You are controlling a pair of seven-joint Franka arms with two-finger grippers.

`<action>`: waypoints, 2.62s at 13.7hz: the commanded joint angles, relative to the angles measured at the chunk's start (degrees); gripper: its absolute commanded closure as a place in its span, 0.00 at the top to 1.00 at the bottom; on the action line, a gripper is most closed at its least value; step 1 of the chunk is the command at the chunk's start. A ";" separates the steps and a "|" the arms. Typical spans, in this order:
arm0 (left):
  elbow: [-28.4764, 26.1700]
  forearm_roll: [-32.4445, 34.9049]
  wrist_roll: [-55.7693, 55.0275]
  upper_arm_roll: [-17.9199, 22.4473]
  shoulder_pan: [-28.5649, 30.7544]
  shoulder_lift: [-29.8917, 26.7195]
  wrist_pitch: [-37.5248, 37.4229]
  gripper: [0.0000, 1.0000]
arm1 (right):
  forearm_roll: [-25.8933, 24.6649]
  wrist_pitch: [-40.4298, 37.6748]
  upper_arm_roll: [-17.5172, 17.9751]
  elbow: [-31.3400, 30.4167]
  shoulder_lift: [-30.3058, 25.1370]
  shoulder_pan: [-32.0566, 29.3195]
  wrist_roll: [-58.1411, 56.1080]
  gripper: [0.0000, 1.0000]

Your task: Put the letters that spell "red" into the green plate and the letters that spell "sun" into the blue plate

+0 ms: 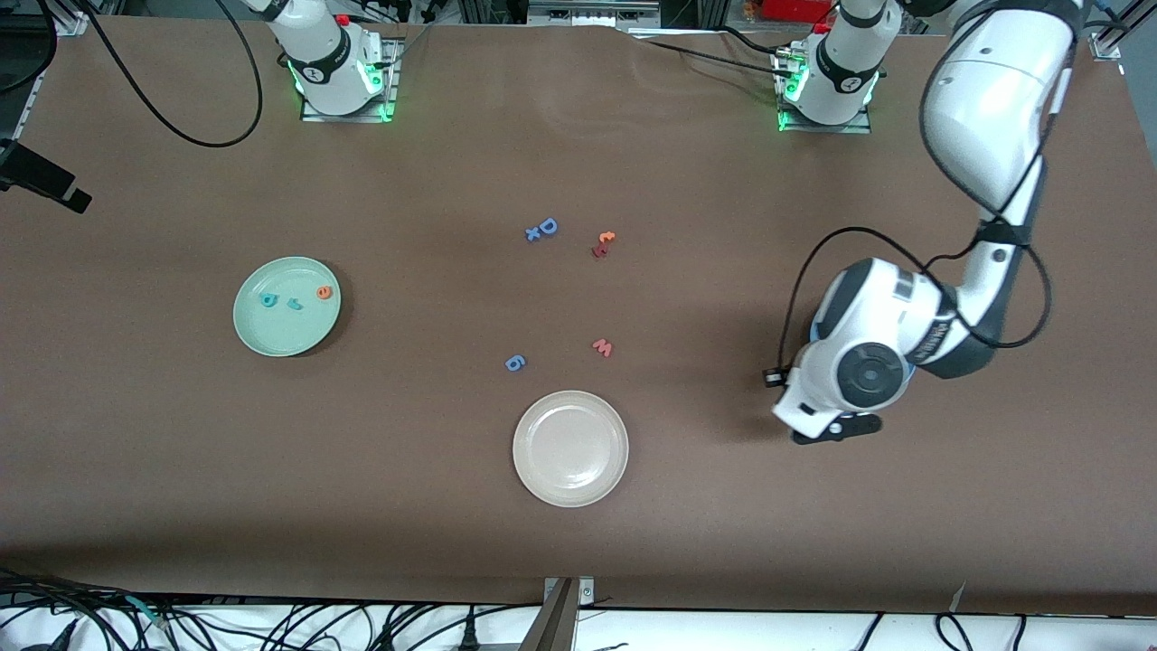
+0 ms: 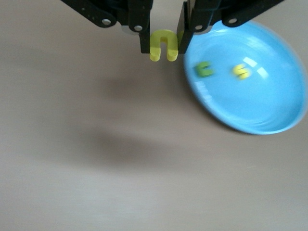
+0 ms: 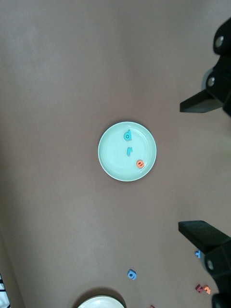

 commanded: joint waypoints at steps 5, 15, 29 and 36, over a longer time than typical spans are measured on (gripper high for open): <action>-2.20 -1.62 7.37 0.13 8.50 -1.38 -6.22 0.18 | -0.74 0.32 -0.29 -1.62 -1.75 -0.18 0.02 1.00; -2.39 -1.09 11.61 3.99 10.97 -0.76 -9.12 1.00 | -0.39 1.73 -0.20 -1.45 -1.75 -0.18 -0.07 1.00; -9.12 -7.74 26.02 15.23 12.47 -11.28 -0.71 1.00 | -0.04 1.73 -0.12 -0.92 -1.75 -0.18 0.01 1.00; -26.54 -13.84 26.72 23.14 1.85 -30.79 4.42 1.00 | -0.12 1.37 0.24 -0.39 -1.66 -0.01 0.02 1.00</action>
